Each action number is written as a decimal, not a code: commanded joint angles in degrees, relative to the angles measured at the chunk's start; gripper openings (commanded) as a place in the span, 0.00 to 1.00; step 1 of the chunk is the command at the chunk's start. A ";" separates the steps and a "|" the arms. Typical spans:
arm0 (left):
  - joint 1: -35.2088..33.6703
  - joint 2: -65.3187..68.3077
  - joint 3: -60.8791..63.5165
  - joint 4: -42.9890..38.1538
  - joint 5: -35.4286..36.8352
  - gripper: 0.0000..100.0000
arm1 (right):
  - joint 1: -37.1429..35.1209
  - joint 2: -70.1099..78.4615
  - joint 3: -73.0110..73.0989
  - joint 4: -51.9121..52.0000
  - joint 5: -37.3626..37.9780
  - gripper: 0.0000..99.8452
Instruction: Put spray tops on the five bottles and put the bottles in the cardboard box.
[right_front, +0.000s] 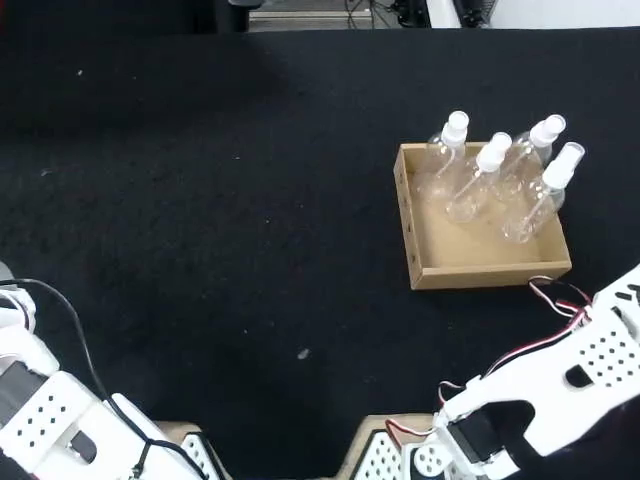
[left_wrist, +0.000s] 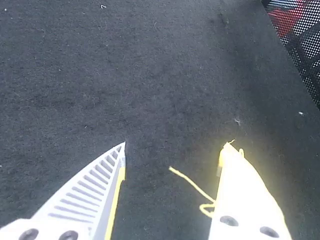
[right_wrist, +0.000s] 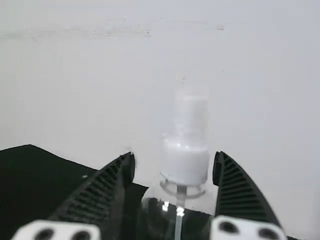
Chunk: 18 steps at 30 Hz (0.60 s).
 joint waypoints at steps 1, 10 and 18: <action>0.48 -0.79 -1.98 -0.18 0.62 0.28 | -0.44 -8.40 2.95 -1.41 -0.09 0.21; 0.48 -0.79 -2.07 -0.18 0.62 0.28 | 0.70 -21.67 16.04 -0.26 0.44 0.21; 0.48 -0.79 -2.24 -0.18 0.62 0.28 | 6.42 -43.38 31.87 20.57 0.09 0.21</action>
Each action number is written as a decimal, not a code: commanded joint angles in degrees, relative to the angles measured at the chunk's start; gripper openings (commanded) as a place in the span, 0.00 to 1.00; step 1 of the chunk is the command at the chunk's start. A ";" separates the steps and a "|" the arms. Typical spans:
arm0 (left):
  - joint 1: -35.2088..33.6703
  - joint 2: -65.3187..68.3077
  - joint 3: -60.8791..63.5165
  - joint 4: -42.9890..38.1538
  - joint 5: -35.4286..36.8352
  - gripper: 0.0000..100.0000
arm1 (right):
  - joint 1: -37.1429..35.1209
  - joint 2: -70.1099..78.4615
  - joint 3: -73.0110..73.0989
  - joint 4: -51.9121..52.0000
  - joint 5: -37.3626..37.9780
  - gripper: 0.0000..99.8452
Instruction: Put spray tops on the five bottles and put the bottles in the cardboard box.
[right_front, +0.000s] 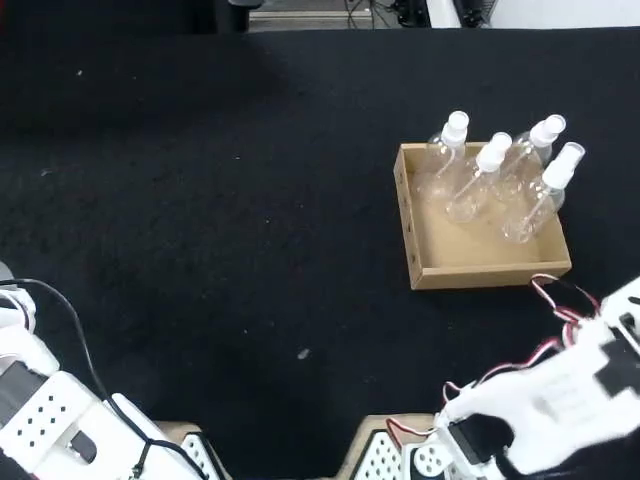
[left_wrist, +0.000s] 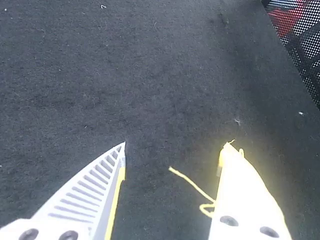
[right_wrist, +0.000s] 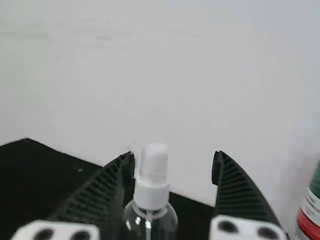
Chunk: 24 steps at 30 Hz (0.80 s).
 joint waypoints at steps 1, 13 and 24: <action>0.48 -0.79 -2.24 -0.18 0.62 0.28 | 4.57 -12.26 6.99 6.51 0.00 0.21; 0.48 -0.79 -1.98 -0.18 0.62 0.28 | -0.53 -11.38 -4.53 29.54 0.44 0.28; 0.48 -0.79 -2.07 -0.18 0.62 0.28 | -2.99 -10.51 -8.40 32.88 3.25 0.33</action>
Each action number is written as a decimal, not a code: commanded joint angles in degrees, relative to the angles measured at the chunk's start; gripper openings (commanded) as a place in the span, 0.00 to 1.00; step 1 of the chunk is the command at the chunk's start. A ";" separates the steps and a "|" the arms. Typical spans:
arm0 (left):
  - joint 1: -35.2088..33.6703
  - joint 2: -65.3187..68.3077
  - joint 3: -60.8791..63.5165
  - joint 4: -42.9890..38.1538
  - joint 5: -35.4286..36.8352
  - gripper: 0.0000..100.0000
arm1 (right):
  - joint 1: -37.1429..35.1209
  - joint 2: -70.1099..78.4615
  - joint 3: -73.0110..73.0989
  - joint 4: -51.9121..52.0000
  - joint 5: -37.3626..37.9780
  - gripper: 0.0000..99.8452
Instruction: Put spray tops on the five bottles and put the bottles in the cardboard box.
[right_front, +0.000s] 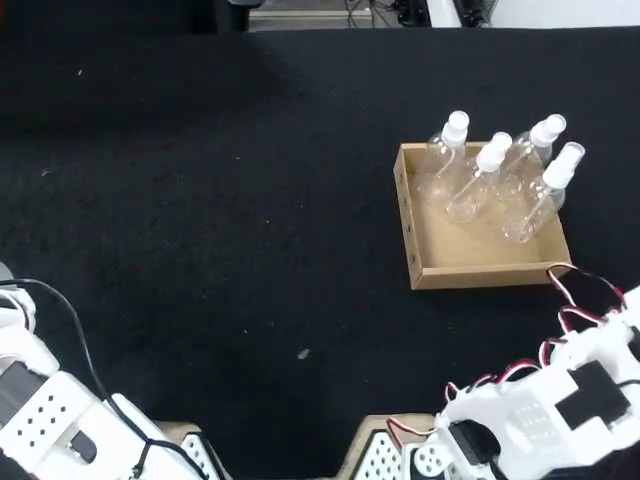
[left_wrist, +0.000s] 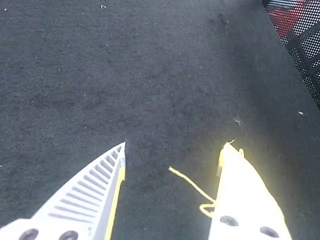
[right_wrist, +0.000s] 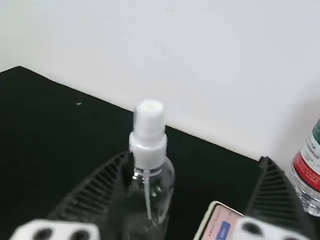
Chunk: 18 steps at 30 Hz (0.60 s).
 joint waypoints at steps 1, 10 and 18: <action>0.48 -0.79 -2.07 -0.18 0.62 0.28 | -3.25 -0.22 -3.82 0.09 3.25 0.33; 0.48 -0.79 -1.89 -0.18 0.53 0.28 | -4.04 2.33 -7.52 0.00 4.66 0.33; 0.48 -0.79 -1.98 -0.18 0.53 0.28 | -2.64 15.16 -17.98 0.00 4.66 0.33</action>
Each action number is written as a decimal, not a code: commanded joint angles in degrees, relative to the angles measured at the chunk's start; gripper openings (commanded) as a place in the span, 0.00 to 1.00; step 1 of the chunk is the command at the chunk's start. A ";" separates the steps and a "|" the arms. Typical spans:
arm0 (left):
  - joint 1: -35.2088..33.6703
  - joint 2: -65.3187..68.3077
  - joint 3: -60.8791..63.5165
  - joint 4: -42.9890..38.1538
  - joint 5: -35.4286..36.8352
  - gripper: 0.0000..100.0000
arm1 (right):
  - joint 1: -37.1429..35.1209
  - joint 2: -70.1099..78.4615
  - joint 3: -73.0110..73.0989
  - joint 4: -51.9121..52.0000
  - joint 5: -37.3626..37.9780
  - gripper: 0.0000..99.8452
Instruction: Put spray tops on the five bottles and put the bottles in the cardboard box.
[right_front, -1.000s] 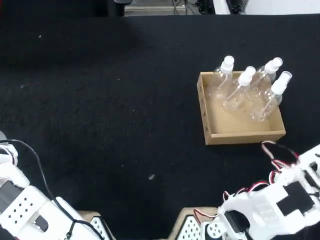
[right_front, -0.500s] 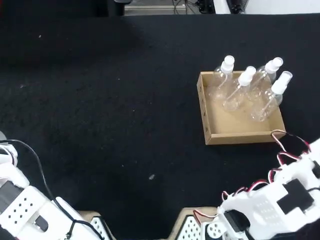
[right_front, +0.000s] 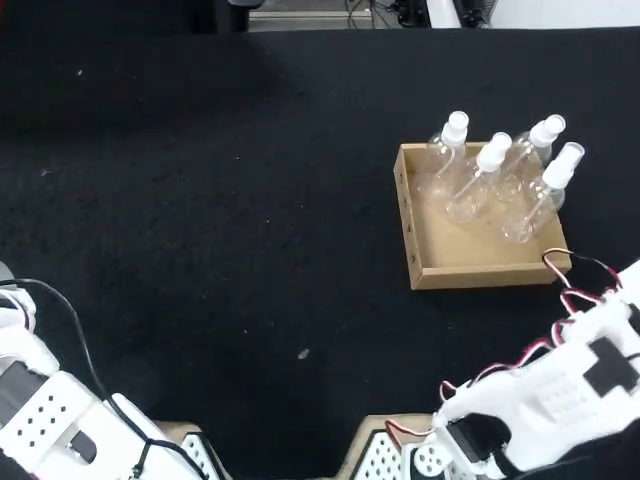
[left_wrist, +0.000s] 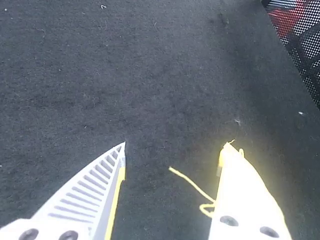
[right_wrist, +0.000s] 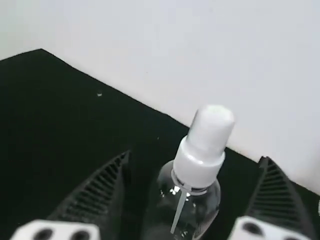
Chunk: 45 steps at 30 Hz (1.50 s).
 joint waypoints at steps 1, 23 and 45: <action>0.48 -0.79 -2.07 -0.18 0.53 0.28 | 0.97 2.07 -6.29 0.00 0.35 0.33; 0.48 -0.79 -1.98 -0.18 0.53 0.28 | 1.49 12.26 -7.25 -12.66 0.35 0.33; 0.48 -0.79 -1.89 -0.18 0.53 0.28 | 1.32 10.24 -8.75 -12.92 -0.09 0.33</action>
